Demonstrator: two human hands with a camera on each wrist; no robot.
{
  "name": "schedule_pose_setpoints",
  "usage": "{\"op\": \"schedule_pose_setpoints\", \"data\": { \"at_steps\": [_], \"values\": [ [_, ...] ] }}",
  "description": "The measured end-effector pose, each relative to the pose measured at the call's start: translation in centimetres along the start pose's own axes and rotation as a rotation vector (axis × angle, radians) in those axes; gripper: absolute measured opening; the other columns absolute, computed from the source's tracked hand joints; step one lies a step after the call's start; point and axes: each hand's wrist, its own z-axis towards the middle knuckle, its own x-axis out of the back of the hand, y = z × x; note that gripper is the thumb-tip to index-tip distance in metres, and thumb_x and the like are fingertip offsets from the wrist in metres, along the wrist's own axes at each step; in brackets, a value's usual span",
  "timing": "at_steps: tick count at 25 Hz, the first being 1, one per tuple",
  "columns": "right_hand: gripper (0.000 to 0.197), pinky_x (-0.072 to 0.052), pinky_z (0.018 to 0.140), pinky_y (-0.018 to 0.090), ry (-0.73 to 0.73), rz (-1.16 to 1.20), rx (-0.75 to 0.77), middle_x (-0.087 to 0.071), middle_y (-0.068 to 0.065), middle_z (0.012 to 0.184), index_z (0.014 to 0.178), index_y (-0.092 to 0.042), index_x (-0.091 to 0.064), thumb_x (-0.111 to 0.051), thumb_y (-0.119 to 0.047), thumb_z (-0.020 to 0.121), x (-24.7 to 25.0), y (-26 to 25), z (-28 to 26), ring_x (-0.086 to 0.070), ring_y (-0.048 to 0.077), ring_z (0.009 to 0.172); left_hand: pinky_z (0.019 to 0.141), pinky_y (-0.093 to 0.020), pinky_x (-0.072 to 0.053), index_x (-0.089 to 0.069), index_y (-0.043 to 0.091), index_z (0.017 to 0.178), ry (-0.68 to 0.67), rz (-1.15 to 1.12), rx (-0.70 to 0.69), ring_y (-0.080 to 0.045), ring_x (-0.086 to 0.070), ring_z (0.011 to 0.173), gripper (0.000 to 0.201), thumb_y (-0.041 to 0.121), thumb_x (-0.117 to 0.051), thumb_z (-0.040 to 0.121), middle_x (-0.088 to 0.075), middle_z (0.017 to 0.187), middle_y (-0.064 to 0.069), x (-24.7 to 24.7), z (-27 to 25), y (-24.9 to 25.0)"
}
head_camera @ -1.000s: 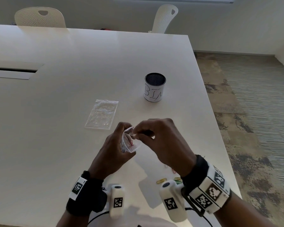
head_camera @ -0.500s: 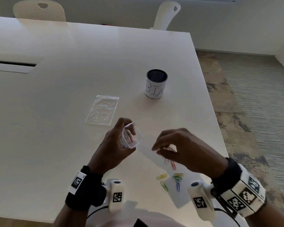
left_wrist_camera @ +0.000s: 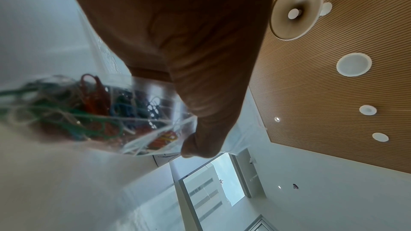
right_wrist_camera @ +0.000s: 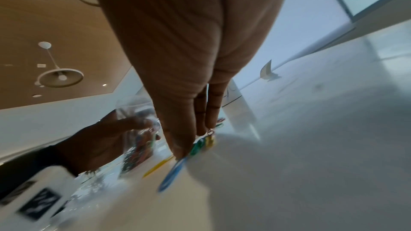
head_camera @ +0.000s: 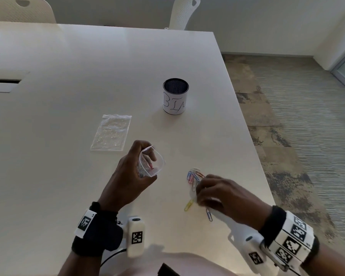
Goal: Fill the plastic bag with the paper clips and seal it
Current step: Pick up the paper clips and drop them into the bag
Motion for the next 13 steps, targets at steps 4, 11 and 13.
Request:
{"op": "schedule_pose_setpoints", "data": {
  "at_steps": [4,11,13],
  "values": [
    [0.044,-0.050,0.080,0.010,0.067,0.047,-0.219,-0.055,-0.022,0.118,0.122,-0.034,-0.064,-0.078,-0.049,0.083,2.0,0.1,-1.1,-0.056,-0.009,0.096,0.072,-0.018,-0.055,-0.050,0.026,0.119,-0.009,0.000,0.012,-0.018,-0.067,0.093,0.058,-0.001,-0.081,0.078,-0.068,0.105,0.007,0.0,-0.1,0.1],
    [0.071,-0.058,0.081,0.027,0.059,0.191,-0.538,-0.048,-0.018,0.103,0.126,-0.032,-0.043,-0.091,-0.032,0.074,0.1,-1.3,-0.7,-0.058,0.007,0.088,0.073,-0.022,-0.058,-0.050,0.026,0.119,-0.022,0.015,0.016,-0.018,-0.068,0.093,0.058,0.001,-0.082,0.078,-0.069,0.104,0.007,0.1,-0.2,0.2],
    [0.065,-0.057,0.080,0.029,0.136,0.214,-0.570,-0.051,-0.013,0.101,0.122,-0.026,-0.046,-0.091,-0.028,0.075,-0.1,-1.0,0.8,-0.056,0.008,0.086,0.073,-0.022,-0.058,-0.050,0.026,0.120,-0.025,0.021,0.022,-0.017,-0.068,0.094,0.059,0.001,-0.083,0.078,-0.069,0.104,0.008,0.2,-0.2,0.3]
  ]
}}
